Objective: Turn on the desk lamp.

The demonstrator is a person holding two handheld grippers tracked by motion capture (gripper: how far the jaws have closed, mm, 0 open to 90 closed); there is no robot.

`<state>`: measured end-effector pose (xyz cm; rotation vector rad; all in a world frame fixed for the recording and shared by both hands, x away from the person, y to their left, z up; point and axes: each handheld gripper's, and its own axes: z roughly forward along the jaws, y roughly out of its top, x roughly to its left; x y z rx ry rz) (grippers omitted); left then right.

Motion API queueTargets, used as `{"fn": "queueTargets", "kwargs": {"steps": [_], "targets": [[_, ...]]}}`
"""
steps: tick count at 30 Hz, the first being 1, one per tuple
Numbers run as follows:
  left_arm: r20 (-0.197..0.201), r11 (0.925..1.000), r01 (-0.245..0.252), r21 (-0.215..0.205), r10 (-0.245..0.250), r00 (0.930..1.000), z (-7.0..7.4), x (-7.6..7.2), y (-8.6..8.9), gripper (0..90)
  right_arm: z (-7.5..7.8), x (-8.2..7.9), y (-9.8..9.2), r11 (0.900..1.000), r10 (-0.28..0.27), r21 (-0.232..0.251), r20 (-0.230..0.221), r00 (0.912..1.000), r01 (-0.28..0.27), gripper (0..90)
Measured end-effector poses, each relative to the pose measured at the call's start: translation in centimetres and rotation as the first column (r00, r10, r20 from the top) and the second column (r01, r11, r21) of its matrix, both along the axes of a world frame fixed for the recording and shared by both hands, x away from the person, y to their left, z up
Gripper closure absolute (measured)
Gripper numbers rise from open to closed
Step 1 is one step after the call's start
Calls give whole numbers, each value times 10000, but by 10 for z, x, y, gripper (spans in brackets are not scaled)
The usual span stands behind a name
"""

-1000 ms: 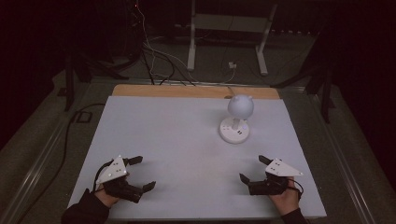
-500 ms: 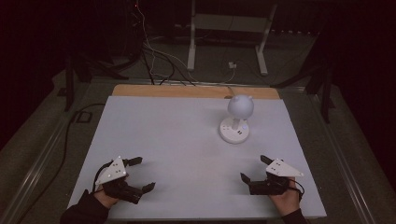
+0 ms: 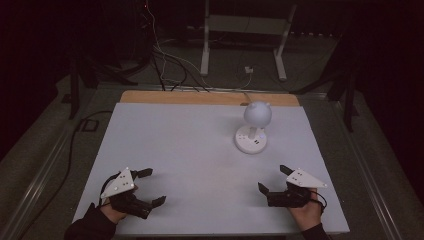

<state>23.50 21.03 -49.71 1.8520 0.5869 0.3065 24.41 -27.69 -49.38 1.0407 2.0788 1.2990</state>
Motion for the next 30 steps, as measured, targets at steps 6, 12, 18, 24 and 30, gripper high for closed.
{"fn": "queueTargets", "kwargs": {"steps": [6, 12, 18, 24, 30], "targets": [[-31, 10000, -38, -10, 38, 10000, 0, 0, 1, 3, 6, 0, 4, 9998, -162, -131, -184, 9997, 159, 0], [-56, 9999, -142, -19, 142, 9999, -1, 1, 2, 3, 14, 0, 9, 9996, -265, -119, -225, 9994, 262, 0], [-56, 9999, -118, 22, 118, 9999, -1, 1, 1, 3, 26, 4, 10, 9995, -297, 83, -115, 9995, 297, 0], [-59, 10000, -99, -4, 99, 9999, -1, 1, 1, 3, 33, 8, 10, 9993, -340, 154, -41, 9994, 341, 0], [-71, 9999, -109, 0, 109, 9999, -1, 1, 1, 3, 37, 13, 8, 9992, -360, 173, -214, 9991, 364, 4]]}}
